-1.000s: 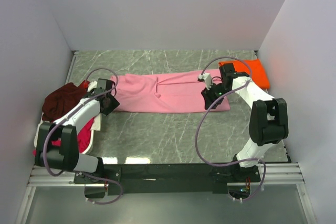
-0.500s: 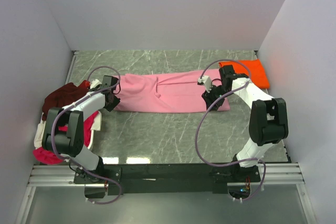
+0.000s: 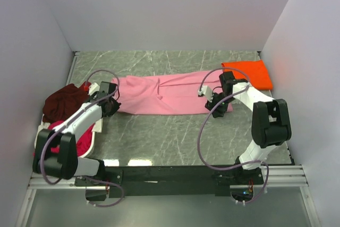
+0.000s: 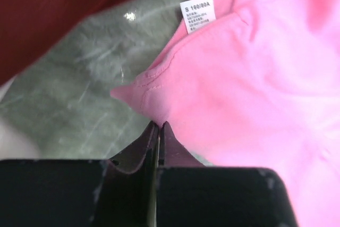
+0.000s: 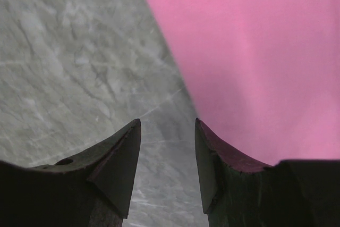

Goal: Fold and stack the t-shirts
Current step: Fold the tshirt

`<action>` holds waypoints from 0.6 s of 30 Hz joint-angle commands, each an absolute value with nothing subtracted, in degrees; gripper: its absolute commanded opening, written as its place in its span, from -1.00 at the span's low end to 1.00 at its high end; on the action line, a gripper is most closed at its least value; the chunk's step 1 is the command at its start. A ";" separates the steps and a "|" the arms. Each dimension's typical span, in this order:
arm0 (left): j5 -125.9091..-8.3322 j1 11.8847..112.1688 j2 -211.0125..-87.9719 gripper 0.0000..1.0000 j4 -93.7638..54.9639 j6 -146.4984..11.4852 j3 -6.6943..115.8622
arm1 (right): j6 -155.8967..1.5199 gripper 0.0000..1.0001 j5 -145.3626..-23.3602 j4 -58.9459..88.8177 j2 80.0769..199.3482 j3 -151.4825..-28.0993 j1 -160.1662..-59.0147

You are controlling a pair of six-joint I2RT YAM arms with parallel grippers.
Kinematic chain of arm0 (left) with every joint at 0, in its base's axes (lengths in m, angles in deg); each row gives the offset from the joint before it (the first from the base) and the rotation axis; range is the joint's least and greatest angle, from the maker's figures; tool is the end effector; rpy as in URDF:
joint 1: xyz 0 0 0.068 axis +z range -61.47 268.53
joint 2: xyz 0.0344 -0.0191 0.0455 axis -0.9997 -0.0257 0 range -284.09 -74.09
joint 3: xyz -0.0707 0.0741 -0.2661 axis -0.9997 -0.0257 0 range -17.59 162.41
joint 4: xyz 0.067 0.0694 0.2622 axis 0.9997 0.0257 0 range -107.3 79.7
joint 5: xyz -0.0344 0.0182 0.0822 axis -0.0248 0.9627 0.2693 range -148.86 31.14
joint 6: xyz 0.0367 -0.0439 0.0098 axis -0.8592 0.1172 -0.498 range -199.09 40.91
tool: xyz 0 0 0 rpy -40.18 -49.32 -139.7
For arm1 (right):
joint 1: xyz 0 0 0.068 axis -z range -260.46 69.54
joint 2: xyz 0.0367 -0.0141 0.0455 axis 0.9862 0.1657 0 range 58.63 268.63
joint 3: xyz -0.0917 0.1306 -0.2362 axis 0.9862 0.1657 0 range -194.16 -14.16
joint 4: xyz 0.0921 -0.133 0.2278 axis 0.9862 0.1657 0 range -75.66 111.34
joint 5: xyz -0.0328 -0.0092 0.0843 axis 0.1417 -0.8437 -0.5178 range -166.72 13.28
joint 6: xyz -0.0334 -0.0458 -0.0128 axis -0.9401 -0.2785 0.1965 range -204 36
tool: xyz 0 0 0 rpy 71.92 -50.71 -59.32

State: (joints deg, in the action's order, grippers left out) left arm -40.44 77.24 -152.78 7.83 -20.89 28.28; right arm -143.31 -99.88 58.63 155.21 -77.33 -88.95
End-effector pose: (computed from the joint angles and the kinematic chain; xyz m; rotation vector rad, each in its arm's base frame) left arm 0.2775 -0.0420 0.1959 -1.1036 2.2508 -0.0761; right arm 0.3230 0.0648 0.1833 -1.5852 2.2500 0.3820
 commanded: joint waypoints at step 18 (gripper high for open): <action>-46.29 76.92 -139.57 -0.95 10.48 -17.74 16.26 | -157.39 0.01 -84.55 45.89 153.55 -70.85 -94.34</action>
State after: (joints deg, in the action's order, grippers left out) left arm -45.73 77.06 -142.12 9.71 -18.29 16.74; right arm -155.77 -87.59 47.84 153.61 -71.76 -92.80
